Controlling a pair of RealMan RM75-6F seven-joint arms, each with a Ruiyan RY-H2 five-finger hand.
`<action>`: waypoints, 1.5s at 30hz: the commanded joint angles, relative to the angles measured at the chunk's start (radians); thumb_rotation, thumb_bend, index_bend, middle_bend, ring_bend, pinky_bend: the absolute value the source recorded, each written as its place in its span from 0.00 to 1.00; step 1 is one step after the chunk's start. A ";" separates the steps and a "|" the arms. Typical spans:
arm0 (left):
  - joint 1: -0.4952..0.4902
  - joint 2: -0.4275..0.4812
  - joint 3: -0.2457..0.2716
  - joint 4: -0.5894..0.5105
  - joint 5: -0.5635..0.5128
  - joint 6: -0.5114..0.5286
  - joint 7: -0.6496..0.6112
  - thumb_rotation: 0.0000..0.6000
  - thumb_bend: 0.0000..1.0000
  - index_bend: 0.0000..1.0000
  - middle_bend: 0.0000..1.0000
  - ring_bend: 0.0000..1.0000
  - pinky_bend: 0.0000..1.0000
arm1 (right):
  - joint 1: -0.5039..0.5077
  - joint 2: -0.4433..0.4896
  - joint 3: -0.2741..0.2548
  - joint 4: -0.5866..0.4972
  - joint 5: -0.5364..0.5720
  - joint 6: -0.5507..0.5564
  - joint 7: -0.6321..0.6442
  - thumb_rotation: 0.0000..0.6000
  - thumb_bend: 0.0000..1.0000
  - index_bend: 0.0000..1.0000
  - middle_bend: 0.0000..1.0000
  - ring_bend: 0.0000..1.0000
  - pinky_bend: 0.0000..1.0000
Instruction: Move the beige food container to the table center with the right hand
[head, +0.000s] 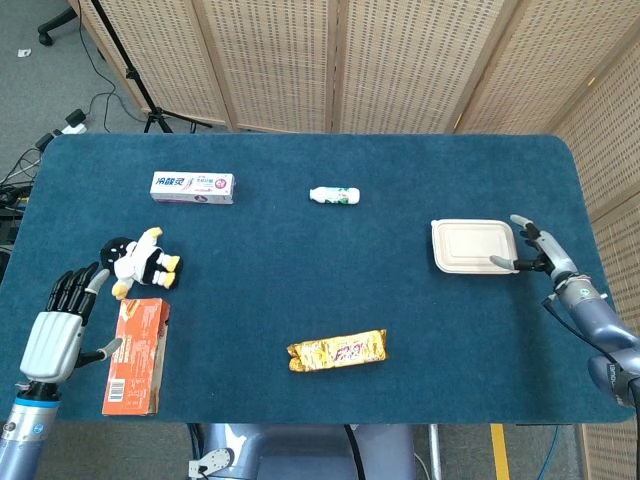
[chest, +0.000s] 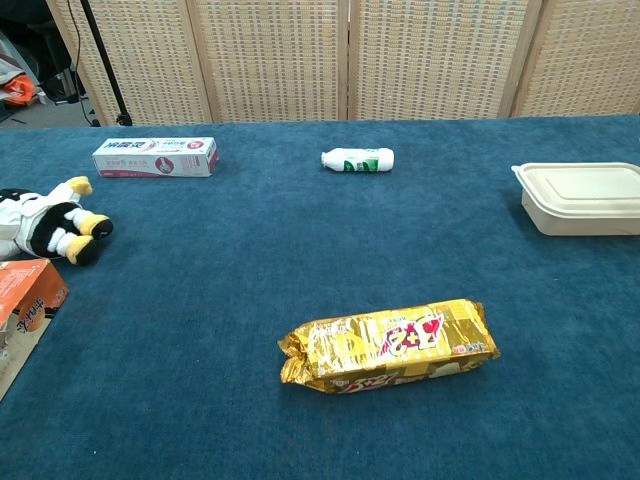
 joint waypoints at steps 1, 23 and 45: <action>0.000 0.000 0.000 -0.001 0.002 0.001 0.000 1.00 0.11 0.00 0.00 0.00 0.00 | 0.005 -0.011 -0.022 0.009 -0.025 0.015 0.036 1.00 0.23 0.04 0.00 0.00 0.04; -0.004 0.008 0.005 0.003 0.005 -0.006 -0.024 1.00 0.11 0.00 0.00 0.00 0.00 | 0.069 -0.033 -0.105 -0.057 -0.077 0.080 0.105 1.00 0.23 0.04 0.00 0.00 0.04; -0.004 0.009 0.011 0.001 0.016 -0.004 -0.026 1.00 0.11 0.00 0.00 0.00 0.00 | 0.047 0.047 -0.069 -0.154 0.070 0.073 -0.052 1.00 0.23 0.04 0.00 0.00 0.04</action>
